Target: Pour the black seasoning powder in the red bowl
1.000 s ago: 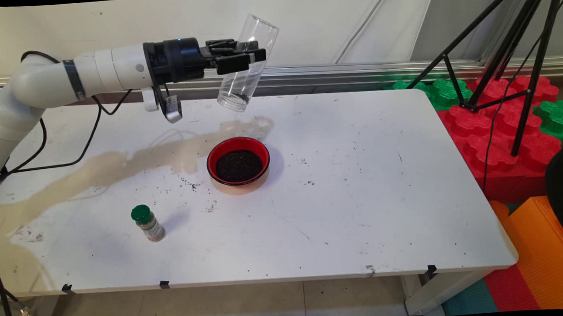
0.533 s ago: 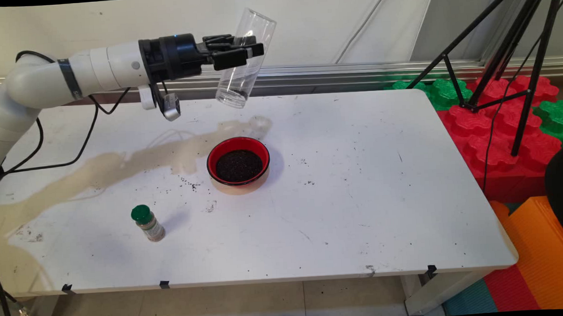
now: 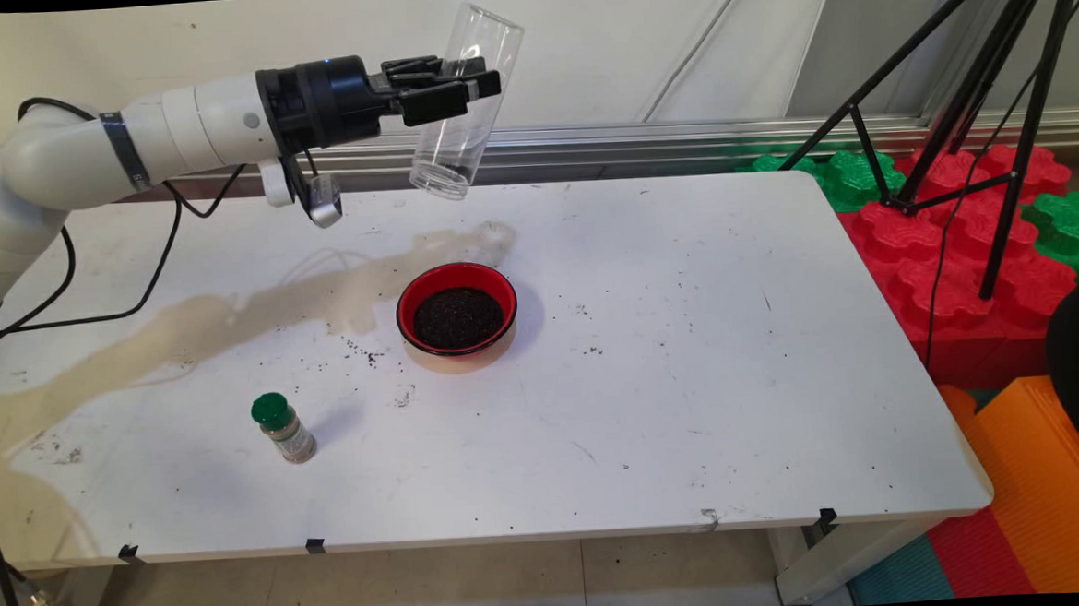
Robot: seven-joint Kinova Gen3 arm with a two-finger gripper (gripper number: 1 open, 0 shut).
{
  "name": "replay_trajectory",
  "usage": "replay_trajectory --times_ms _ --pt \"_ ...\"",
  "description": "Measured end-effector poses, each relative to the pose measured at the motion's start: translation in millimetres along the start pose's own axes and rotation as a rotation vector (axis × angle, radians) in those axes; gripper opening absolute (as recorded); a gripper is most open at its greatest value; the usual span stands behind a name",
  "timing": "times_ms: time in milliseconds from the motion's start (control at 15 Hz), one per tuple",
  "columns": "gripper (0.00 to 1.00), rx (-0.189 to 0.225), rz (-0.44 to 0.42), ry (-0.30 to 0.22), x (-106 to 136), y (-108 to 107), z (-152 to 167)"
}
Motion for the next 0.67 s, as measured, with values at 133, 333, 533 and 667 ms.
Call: replay_trajectory --times_ms 133,333,533,667 --pt "0.0 -0.001 -0.002 -0.004 -0.7 -0.6 -0.8" --pt "0.0 -0.002 -0.007 -0.005 -1.1 -1.3 -2.0" --pt "0.0 -0.011 -0.021 0.0 -0.9 -0.7 -4.1" --pt "0.0 -0.021 -0.033 0.006 -0.3 0.8 -5.4"
